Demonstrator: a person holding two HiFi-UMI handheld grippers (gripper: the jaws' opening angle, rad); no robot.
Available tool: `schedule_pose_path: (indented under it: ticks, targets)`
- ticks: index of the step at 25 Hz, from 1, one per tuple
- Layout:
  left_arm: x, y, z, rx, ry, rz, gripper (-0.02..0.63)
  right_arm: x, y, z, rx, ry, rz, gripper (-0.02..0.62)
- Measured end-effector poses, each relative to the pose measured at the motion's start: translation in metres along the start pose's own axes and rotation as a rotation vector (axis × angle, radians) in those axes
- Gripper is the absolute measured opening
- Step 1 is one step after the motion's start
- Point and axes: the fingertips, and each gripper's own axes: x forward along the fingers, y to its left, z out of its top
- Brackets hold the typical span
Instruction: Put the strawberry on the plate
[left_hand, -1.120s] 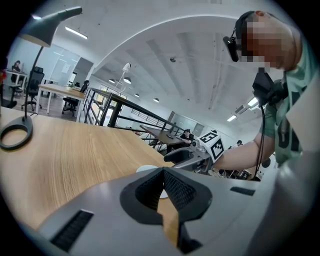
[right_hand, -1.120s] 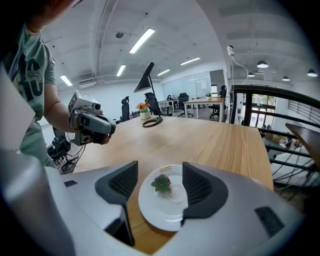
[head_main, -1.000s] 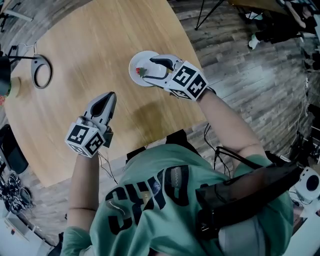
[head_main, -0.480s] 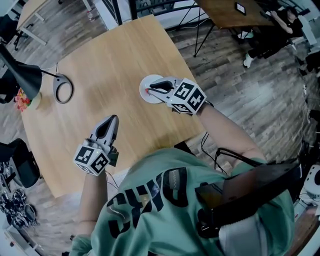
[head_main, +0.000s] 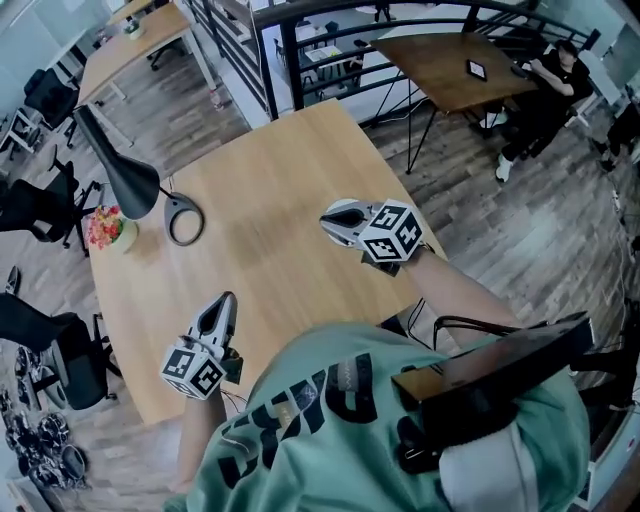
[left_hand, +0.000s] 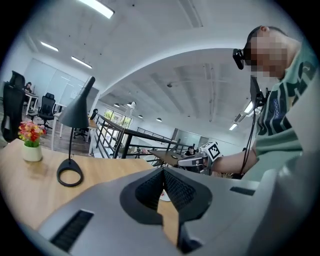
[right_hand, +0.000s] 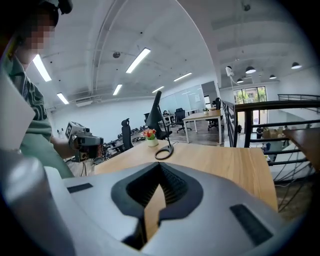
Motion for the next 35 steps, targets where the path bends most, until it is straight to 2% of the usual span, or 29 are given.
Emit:
schedule_pose_path:
  ticks: [5, 11, 15, 18, 24, 29, 35]
  targets:
    - [-0.047, 0.022, -0.001, -0.026, 0.009, 0.000, 0.005, 0.002, 0.032, 0.019, 0.002, -0.049, -0.024, 0.008]
    - [-0.043, 0.010, -0.005, -0.014, 0.009, -0.050, 0.005, -0.028, 0.043, 0.008, 0.009, -0.089, -0.063, 0.008]
    - [-0.017, -0.023, 0.008, 0.023, 0.009, -0.089, 0.005, -0.067, 0.030, 0.019, 0.005, -0.137, -0.080, 0.008]
    - [0.000, -0.051, 0.014, 0.043, 0.013, -0.088, 0.005, -0.100, 0.025, 0.019, -0.017, -0.162, -0.068, 0.008]
    - [0.053, -0.132, 0.001, 0.024, 0.010, -0.081, 0.005, -0.178, 0.001, -0.030, -0.003, -0.165, -0.023, 0.007]
    - [0.079, -0.188, -0.027, -0.023, 0.062, -0.045, 0.005, -0.219, -0.010, -0.063, 0.022, -0.178, 0.038, 0.007]
    - [0.082, -0.218, -0.041, 0.004, 0.111, 0.004, 0.005, -0.229, -0.010, -0.077, 0.049, -0.216, 0.111, 0.007]
